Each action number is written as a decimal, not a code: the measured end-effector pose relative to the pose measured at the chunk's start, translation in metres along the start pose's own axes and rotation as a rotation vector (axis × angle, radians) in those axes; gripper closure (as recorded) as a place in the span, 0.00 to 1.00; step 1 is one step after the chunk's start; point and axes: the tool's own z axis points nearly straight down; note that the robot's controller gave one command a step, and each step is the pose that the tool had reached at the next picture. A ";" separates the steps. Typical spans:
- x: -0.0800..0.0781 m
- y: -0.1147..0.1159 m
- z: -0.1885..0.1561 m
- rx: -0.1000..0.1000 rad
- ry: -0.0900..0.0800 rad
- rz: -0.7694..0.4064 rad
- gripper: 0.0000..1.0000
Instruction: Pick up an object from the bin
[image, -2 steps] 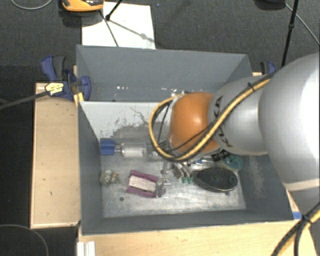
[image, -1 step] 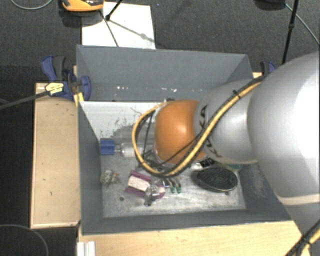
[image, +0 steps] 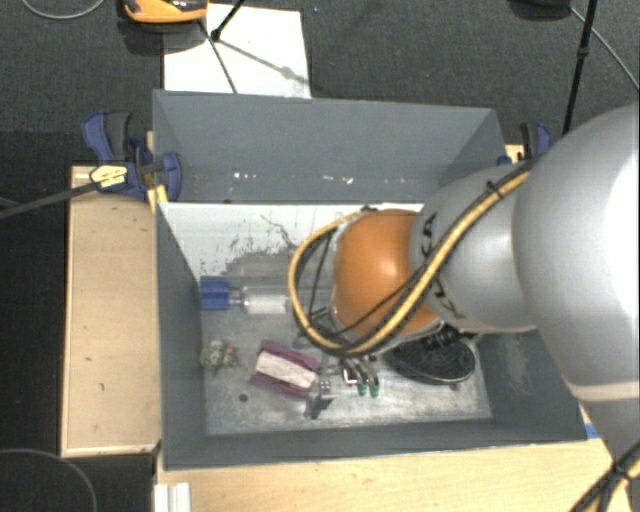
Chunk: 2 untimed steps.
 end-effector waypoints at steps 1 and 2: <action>0.011 0.014 0.028 -0.003 -0.009 0.114 0.00; 0.010 0.014 0.027 -0.002 -0.007 0.116 0.00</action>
Offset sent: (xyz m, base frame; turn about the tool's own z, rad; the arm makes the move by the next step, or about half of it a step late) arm -0.0132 0.0132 -0.0300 0.1133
